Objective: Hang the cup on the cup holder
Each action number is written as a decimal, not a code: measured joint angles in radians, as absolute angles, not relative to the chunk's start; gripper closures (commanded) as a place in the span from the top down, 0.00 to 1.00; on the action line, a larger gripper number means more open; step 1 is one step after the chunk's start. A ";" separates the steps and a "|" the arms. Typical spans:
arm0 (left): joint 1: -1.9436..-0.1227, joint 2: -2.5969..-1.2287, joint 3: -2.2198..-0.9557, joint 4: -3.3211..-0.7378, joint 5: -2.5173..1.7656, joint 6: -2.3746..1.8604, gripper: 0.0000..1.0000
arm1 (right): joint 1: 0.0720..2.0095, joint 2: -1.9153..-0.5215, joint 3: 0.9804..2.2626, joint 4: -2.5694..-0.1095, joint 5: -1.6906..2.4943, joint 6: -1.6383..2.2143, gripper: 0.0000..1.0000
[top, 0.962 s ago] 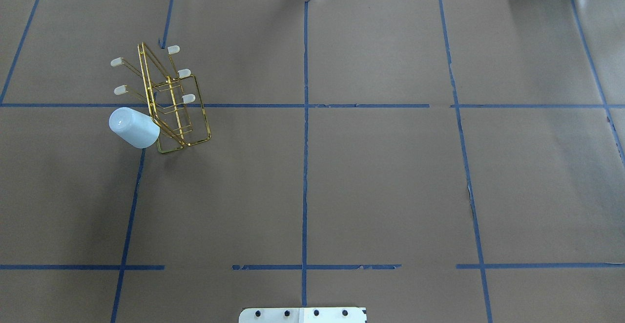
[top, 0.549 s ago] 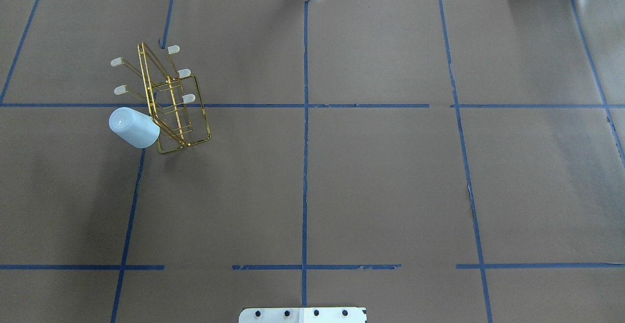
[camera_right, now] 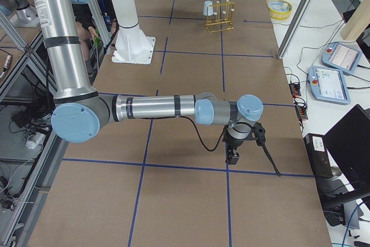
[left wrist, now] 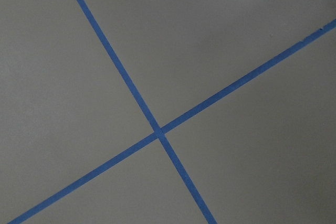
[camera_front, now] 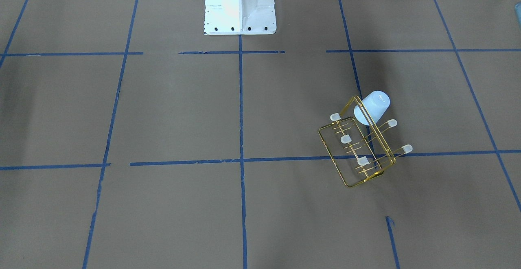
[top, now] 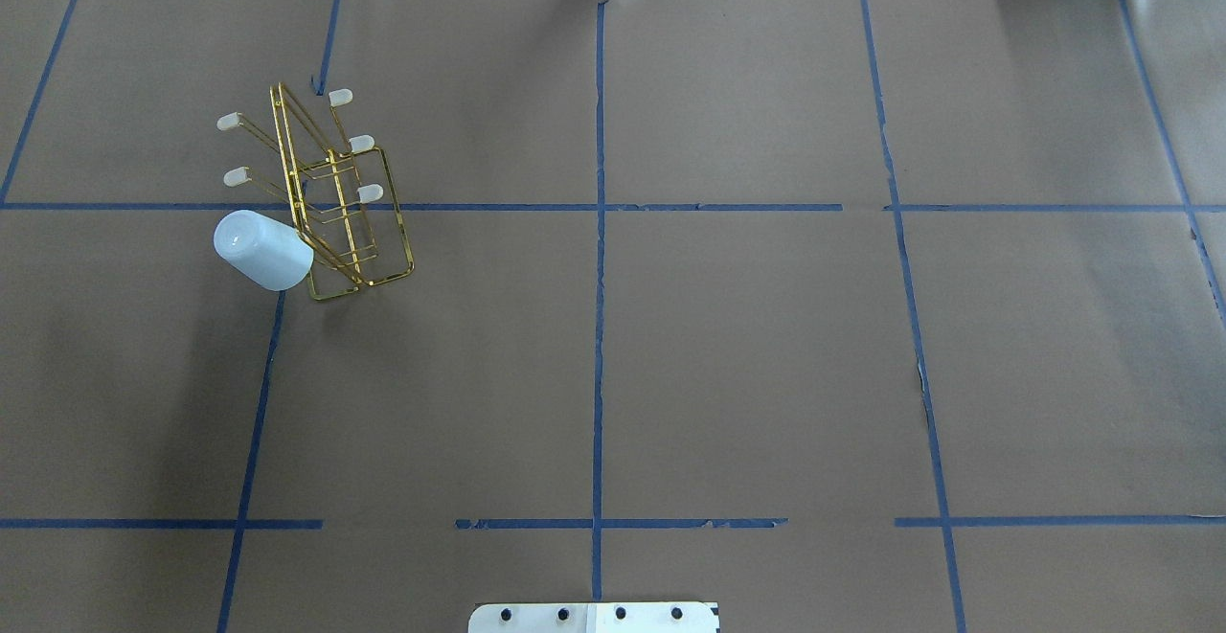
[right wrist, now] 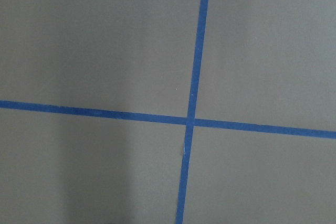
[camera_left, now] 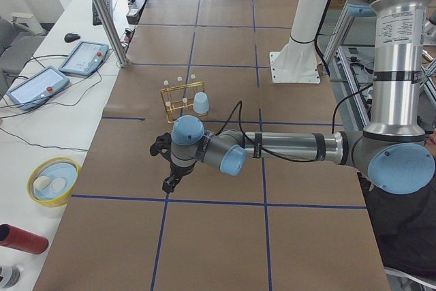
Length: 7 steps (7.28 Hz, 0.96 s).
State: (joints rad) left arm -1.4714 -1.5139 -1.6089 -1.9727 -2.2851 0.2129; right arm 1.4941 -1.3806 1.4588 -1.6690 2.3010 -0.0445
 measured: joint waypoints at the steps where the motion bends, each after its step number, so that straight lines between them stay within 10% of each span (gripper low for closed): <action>1: -1.482 -1.503 -1.611 -1.970 -2.291 0.210 1.00 | 1.494 -1.381 1.459 -1.669 2.301 -0.045 1.00; 7: -1.512 -1.495 -1.610 -1.692 -2.351 0.208 1.00 | 1.494 -1.381 1.459 -1.669 2.301 -0.044 1.00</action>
